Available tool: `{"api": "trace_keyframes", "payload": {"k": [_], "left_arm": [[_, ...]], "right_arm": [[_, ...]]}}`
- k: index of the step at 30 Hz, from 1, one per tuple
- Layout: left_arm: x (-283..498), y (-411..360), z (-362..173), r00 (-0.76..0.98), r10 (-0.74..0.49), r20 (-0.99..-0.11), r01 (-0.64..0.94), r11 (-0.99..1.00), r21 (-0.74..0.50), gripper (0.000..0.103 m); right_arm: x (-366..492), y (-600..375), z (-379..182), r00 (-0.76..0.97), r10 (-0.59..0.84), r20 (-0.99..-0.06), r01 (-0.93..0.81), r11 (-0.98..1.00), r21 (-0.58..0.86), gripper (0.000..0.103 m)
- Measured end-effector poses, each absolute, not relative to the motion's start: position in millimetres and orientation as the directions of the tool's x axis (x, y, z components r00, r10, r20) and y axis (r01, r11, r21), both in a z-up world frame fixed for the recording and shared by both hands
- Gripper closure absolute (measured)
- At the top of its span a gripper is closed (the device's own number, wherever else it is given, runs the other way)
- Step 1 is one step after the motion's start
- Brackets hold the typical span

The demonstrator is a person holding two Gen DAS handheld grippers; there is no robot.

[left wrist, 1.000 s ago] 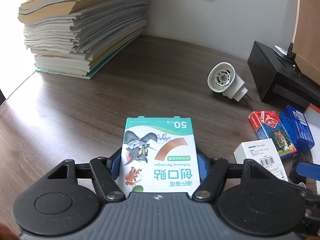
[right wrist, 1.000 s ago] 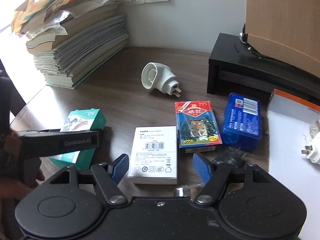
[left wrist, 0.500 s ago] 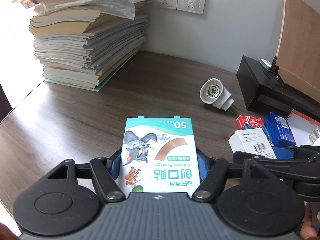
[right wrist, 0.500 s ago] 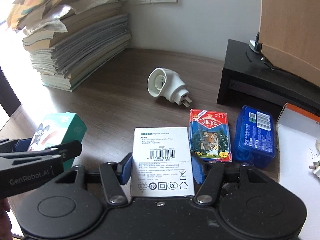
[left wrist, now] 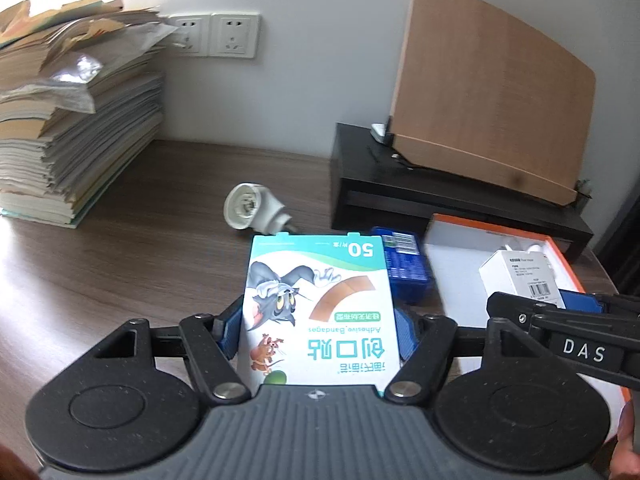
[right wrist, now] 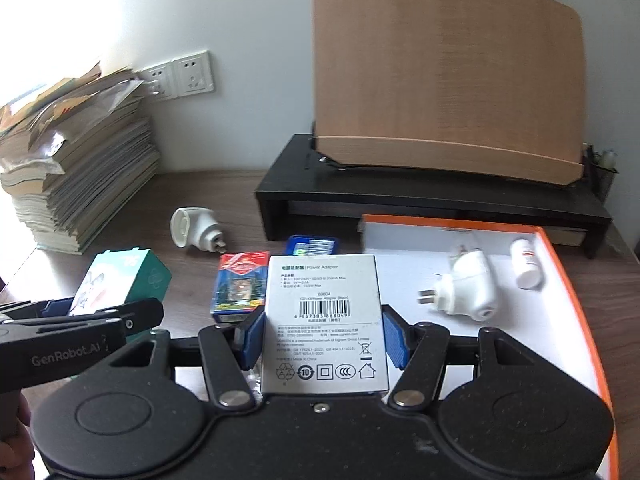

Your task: Organize rigid objects

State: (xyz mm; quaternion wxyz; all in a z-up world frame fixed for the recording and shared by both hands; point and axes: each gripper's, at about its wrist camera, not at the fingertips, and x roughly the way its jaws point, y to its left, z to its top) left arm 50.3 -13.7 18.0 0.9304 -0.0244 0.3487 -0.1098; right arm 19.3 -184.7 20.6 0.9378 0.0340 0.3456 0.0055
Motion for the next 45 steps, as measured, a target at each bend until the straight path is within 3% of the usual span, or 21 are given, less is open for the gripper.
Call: {"api": "trace_keyframes", "payload": {"k": [14,45], "left_arm": [[12,-135,25,0.688,-0.363,-0.629,0.359,0.923,-0.14,0.032],[0,-178,22,0.705,-0.282,-0.651,0.275,0.954,-0.117,0.031]], "right_arm": [[-40,-302,39,0.773,-0.083,-0.629,0.157,0.986,0.062,0.032],[-37,-349,32,0.772,0.011,-0.635,0.057,0.995,0.086,0.032]]}}
